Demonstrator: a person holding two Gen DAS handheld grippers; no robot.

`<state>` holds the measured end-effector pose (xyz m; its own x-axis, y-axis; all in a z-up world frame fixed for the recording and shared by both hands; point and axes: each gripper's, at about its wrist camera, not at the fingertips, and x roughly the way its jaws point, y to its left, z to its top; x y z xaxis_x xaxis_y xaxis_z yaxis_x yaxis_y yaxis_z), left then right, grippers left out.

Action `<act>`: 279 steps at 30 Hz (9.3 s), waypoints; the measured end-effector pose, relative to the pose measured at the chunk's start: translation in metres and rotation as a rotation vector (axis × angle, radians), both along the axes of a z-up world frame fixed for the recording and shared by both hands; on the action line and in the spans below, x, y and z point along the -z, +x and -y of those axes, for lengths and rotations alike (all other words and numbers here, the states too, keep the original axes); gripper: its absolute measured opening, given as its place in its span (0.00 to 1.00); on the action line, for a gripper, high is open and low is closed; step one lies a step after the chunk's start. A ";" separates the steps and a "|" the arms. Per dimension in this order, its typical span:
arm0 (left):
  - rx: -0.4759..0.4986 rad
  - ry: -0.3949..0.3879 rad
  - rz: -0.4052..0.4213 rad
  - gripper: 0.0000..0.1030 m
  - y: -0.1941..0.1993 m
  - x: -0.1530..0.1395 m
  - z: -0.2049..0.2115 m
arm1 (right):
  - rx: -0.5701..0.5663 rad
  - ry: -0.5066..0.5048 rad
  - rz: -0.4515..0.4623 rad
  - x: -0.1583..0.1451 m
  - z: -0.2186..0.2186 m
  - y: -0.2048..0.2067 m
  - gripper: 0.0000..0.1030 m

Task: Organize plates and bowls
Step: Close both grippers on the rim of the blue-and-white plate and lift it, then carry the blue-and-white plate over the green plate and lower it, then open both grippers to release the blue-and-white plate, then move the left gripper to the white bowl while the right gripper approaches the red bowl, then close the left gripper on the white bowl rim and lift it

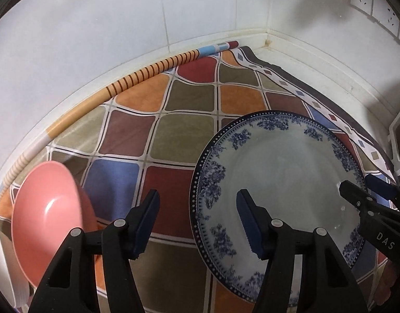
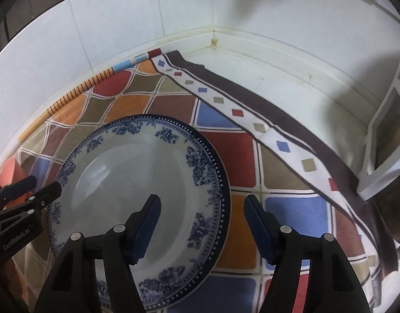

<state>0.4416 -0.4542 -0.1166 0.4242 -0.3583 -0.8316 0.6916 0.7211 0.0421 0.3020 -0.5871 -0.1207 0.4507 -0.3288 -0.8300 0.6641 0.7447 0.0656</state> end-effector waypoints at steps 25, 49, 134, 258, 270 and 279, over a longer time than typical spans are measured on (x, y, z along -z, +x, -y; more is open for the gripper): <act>-0.003 -0.010 -0.088 0.34 0.009 0.010 0.011 | 0.001 0.002 -0.032 0.009 0.007 0.009 0.40; -0.048 -0.085 -0.022 0.34 -0.020 -0.051 -0.040 | -0.033 -0.050 0.012 -0.039 -0.025 -0.007 0.38; -0.440 -0.007 -0.151 0.34 -0.146 -0.027 -0.431 | -0.460 0.019 -0.093 -0.043 -0.386 -0.060 0.38; -0.359 0.014 -0.018 0.10 0.085 -0.042 -0.348 | -0.606 0.149 0.022 -0.033 -0.362 0.180 0.15; -0.291 -0.077 0.011 0.11 0.023 -0.081 -0.326 | -0.586 0.119 0.059 -0.069 -0.344 0.129 0.15; -0.229 -0.130 0.010 0.13 -0.034 -0.099 -0.308 | -0.553 0.093 0.098 -0.094 -0.322 0.078 0.15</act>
